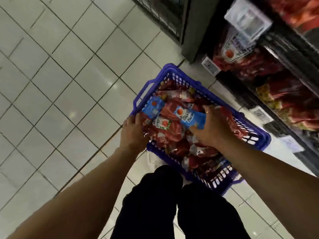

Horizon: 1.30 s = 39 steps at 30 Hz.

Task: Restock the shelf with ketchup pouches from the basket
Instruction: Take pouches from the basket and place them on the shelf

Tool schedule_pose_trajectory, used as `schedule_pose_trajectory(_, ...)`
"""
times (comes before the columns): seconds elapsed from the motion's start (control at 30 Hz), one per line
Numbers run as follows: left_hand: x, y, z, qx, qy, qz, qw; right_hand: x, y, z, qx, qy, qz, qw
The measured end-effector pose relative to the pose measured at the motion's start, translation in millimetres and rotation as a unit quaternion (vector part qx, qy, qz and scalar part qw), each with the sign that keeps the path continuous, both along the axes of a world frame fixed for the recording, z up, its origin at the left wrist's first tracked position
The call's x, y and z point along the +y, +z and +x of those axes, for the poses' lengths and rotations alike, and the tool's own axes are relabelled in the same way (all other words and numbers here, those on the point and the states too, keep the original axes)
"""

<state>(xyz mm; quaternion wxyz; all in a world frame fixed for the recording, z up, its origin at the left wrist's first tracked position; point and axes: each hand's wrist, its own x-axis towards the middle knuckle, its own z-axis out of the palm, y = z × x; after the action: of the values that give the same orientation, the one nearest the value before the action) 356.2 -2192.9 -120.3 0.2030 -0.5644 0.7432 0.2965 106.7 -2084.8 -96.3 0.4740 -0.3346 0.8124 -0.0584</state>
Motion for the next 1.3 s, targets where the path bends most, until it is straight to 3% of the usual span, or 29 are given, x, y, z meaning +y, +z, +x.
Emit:
schedule_pose_trajectory(0.17,-5,-31,-10,-0.04,-0.041,-0.138,0.989,-21,-23,6,0.026,-0.008,-0.011,1.0)
schedule_pose_trajectory(0.27,-7,-30,-14,0.006,-0.036,-0.134,0.99,-21,-14,11,0.03,-0.07,-0.051,0.996)
schedule_pose_trajectory(0.33,-3,-25,-16,0.063,-0.029,-0.076,0.995,-14,-3,15,0.039,-0.089,-0.068,0.993)
schedule_pose_trajectory(0.43,2,-10,-21,0.054,-0.001,-0.012,0.998,-3,25,8,0.02,-0.146,-0.091,0.985)
schedule_pose_trajectory(0.53,-3,19,-30,0.039,0.124,0.101,0.986,11,68,-4,0.018,-0.164,-0.117,0.979)
schedule_pose_trajectory(0.63,-6,70,-35,0.052,0.231,0.23,0.944,28,131,-11,0.028,-0.154,-0.15,0.976)
schedule_pose_trajectory(0.73,4,147,-39,0.167,0.306,0.35,0.869,46,208,-24,-0.012,-0.172,-0.186,0.967)
schedule_pose_trajectory(0.8,12,214,-45,0.267,0.313,0.44,0.799,62,268,-31,-0.09,-0.229,-0.238,0.94)
schedule_pose_trajectory(0.9,21,313,-61,0.346,0.282,0.522,0.726,92,341,-43,-0.243,-0.394,-0.29,0.838)
schedule_pose_trajectory(0.97,28,376,-74,0.372,0.237,0.535,0.72,111,384,-46,-0.333,-0.474,-0.284,0.764)
schedule_pose_trajectory(1.17,62,498,-119,0.38,0.25,0.531,0.715,150,468,-19,-0.456,-0.573,-0.135,0.667)
schedule_pose_trajectory(1.23,76,517,-138,0.369,0.257,0.51,0.733,165,490,-19,-0.475,-0.577,-0.08,0.659)
schedule_pose_trajectory(1.3,94,529,-154,0.356,0.23,0.503,0.753,188,503,-31,-0.462,-0.559,-0.089,0.683)
